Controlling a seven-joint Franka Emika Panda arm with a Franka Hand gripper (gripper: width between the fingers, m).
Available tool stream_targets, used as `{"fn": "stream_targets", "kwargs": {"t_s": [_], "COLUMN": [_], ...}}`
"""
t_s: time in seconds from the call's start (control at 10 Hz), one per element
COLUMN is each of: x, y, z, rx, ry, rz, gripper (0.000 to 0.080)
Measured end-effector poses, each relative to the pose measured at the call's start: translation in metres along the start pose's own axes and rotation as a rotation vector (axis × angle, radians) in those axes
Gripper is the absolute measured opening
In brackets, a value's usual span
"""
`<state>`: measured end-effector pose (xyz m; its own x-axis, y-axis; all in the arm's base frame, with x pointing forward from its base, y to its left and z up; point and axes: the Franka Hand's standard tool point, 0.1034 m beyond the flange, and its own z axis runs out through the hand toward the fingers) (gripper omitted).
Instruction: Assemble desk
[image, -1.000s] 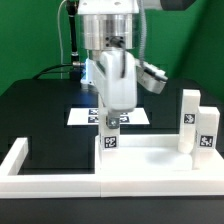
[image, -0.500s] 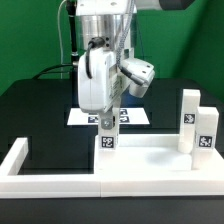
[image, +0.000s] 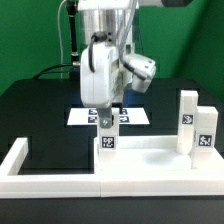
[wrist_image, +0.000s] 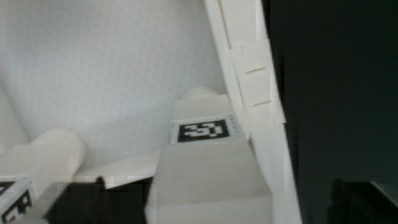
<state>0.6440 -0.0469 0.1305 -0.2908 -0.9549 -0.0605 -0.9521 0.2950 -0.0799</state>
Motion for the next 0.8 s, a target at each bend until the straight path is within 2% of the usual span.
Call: {"fn": "stream_targets", "kwargs": {"t_s": [0.1, 0.2, 0.8], "x": [-0.01, -0.016, -0.014], "y": [-0.005, -0.008, -0.006], "z": [-0.026, -0.048, -0.041], "rx": [0.032, 0.05, 0.045], "ry": [-0.031, -0.058, -0.05], "rz": [-0.002, -0.011, -0.016], "gripper": [0.0642, 0.0642, 0.0649]}}
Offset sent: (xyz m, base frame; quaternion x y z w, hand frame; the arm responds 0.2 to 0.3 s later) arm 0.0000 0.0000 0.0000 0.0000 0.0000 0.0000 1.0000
